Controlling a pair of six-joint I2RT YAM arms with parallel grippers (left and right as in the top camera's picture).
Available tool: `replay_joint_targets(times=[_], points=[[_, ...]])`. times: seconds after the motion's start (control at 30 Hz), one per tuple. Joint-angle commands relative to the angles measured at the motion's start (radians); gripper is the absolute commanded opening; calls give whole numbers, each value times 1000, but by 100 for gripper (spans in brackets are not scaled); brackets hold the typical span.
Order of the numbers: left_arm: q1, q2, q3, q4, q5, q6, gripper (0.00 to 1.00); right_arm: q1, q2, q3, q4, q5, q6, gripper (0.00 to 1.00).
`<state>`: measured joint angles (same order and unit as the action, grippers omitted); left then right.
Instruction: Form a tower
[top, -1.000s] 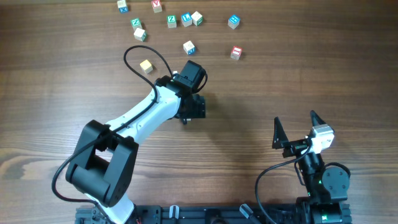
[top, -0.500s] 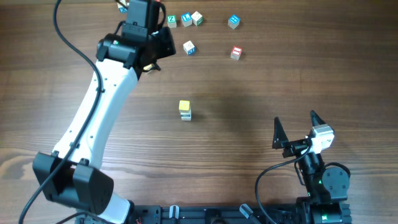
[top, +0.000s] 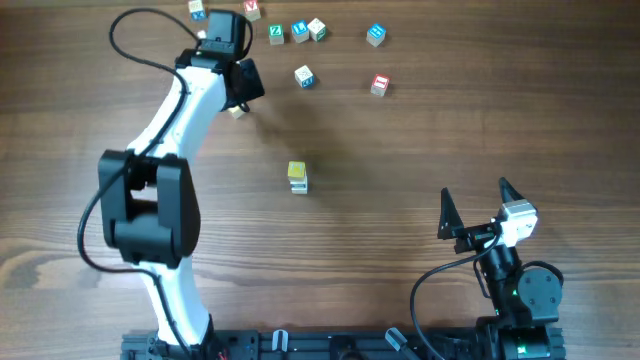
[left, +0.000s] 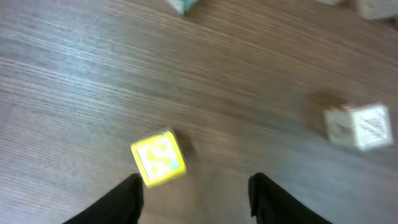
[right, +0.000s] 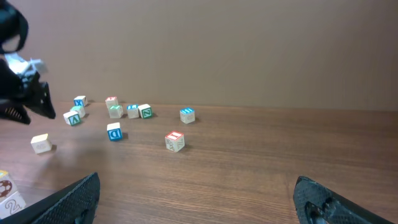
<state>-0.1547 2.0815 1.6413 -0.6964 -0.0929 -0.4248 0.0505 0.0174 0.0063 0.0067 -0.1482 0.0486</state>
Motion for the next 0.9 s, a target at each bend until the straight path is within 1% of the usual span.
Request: replay_joint_targets(times=[0.0,0.27,0.87], points=[[51,63,-5,42,-17,-84,66,2,-8,-1,3,11,6,100],[90,100,-5,58,-18,-104,74,2,-8,-1,3,11,6,100],[90,124,-5,69,-18,-104,75,2,-8,-1,3,11,6,100]])
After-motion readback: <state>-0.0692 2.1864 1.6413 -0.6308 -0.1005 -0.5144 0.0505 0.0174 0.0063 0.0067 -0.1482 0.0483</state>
